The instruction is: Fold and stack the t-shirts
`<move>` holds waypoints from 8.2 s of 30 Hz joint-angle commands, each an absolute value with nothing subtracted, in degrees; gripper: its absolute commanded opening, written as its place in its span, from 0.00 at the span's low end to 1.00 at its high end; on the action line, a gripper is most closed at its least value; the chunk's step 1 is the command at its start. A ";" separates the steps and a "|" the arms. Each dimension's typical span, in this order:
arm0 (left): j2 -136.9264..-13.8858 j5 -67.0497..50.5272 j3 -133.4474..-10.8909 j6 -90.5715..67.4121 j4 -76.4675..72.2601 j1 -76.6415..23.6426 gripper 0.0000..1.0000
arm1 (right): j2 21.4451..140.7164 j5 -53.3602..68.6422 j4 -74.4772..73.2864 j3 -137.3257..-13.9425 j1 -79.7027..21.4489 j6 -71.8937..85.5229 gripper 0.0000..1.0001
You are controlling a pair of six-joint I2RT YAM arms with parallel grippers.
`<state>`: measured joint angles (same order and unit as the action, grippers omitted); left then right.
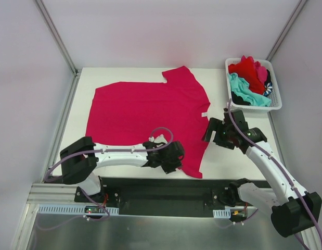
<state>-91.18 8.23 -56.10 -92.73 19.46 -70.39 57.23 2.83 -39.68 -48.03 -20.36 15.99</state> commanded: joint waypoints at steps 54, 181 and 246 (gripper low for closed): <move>-99.16 15.12 -65.05 -90.62 41.74 -70.31 0.00 | 54.05 6.06 -37.97 -36.39 -21.88 19.07 0.89; -130.51 -21.36 -103.62 -27.25 23.03 10.11 0.99 | 127.18 7.65 -17.49 -97.03 -13.36 9.84 0.96; -69.51 -20.48 -44.29 -44.74 26.11 25.75 0.73 | 50.98 10.74 -28.47 -37.53 -12.13 28.57 0.96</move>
